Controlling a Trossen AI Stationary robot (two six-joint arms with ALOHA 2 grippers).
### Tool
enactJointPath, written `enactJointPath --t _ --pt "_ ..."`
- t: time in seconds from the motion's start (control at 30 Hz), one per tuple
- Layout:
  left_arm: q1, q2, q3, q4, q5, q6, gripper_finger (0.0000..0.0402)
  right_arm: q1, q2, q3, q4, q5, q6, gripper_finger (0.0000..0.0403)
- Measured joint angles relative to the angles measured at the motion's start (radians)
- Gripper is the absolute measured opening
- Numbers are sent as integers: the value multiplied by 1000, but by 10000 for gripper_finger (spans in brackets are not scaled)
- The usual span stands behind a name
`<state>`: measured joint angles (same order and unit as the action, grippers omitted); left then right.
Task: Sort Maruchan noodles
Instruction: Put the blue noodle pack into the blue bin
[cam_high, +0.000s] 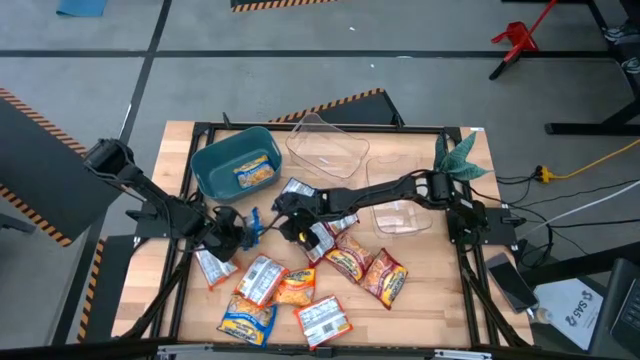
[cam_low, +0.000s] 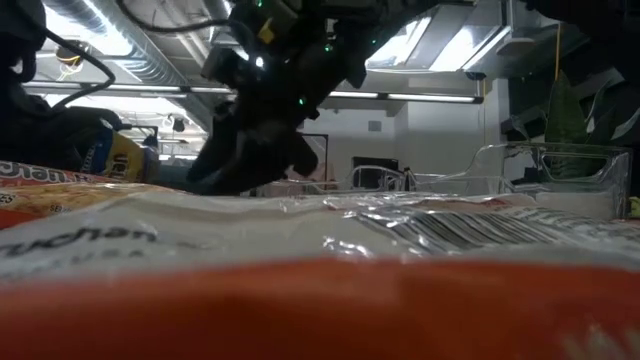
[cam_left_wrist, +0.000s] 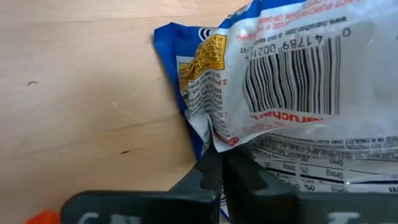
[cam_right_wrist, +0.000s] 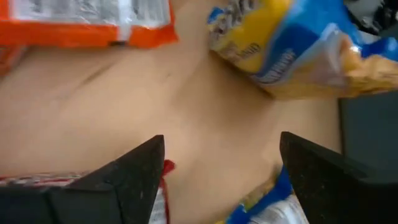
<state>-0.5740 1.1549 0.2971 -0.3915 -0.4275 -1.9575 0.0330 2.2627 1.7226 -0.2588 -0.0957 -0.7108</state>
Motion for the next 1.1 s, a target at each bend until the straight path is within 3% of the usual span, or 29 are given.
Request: enactJointPath --t 0.1,0.43,0.7,0.9,1.1 --pt "0 -3 -1 4 -2 0 0 0 0 0 33 42 28 296" --pt "0 -3 -1 11 -16 20 0 -15 -1 1 203 3 96 292" --pt "3 -2 -2 64 -23 187 0 -71 -1 1 254 -103 46 292" --pt "42 -2 -2 84 -16 302 0 -78 -1 1 255 -251 -35 292" --pt "100 -1 -2 127 -14 429 0 -73 4 1 264 -264 -90 292"
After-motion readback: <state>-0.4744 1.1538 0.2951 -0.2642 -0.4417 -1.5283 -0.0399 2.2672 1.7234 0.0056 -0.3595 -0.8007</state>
